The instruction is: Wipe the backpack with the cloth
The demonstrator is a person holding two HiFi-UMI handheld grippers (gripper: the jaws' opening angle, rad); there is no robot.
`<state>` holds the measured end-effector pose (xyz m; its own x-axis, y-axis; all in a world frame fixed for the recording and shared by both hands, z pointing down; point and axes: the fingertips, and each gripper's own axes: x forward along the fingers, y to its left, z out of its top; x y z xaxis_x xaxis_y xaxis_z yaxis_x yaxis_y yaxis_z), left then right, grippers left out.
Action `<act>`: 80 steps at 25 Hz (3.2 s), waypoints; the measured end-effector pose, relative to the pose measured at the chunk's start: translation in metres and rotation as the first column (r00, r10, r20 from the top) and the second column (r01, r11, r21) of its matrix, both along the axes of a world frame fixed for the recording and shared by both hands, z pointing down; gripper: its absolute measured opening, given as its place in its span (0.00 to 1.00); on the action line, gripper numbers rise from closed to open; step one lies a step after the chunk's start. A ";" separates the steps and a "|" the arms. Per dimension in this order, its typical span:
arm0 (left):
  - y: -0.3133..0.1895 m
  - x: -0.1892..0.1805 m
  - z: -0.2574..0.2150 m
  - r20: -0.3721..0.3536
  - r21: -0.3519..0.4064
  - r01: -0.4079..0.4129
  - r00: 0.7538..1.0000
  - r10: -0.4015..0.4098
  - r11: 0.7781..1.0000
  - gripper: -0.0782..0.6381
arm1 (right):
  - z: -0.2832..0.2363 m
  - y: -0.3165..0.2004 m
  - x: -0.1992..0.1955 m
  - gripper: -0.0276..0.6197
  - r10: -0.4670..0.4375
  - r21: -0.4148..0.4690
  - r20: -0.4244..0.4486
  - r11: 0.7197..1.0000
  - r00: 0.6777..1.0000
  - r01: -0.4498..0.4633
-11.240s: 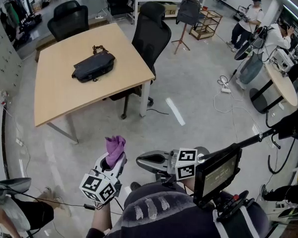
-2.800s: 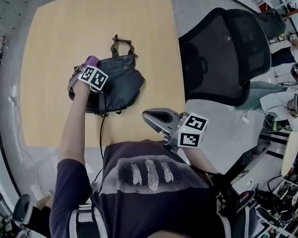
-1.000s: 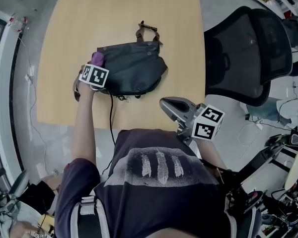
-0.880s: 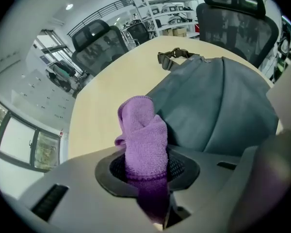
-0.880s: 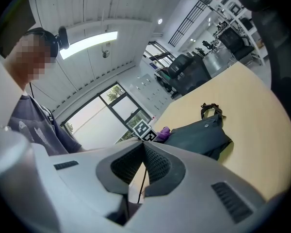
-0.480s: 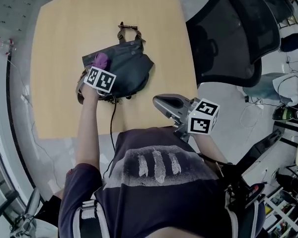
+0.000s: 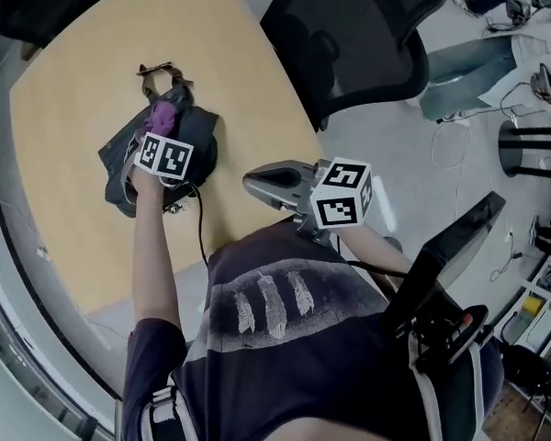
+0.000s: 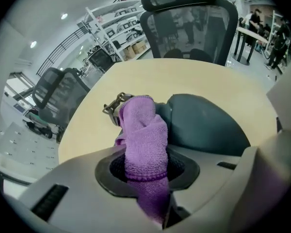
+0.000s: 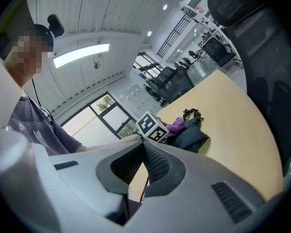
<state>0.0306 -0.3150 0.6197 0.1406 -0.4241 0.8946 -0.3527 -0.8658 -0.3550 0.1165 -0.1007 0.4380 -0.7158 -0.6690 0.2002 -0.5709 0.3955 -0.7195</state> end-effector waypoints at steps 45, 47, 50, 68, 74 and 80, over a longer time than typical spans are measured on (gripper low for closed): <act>0.125 -0.048 -0.038 -0.165 0.135 -0.140 0.973 0.162 0.981 0.27 | -0.011 0.048 -0.105 0.05 -0.008 0.017 -0.040 1.000 0.999 0.009; 0.126 -0.017 -0.039 -0.212 0.141 -0.281 0.928 0.306 0.949 0.27 | -0.016 0.044 -0.108 0.05 0.113 0.019 -0.082 0.994 0.990 -0.112; 0.137 0.006 -0.057 -0.278 0.148 -0.285 0.907 0.316 0.947 0.27 | -0.026 0.046 -0.094 0.05 0.099 0.040 -0.102 0.995 0.990 -0.095; 0.173 -0.041 -0.196 -0.895 0.089 -0.300 0.394 0.209 0.950 0.27 | -0.038 0.009 -0.098 0.05 0.206 0.121 0.013 0.971 0.978 -0.206; 0.179 -0.029 -0.221 -0.910 0.119 -0.262 0.357 0.210 0.958 0.27 | -0.049 0.008 -0.077 0.05 0.195 0.188 0.028 0.962 0.980 -0.197; 0.275 -0.036 -0.233 -0.898 0.146 -0.292 0.362 0.251 0.945 0.27 | -0.047 0.098 -0.080 0.05 0.225 0.204 0.069 0.950 0.972 -0.235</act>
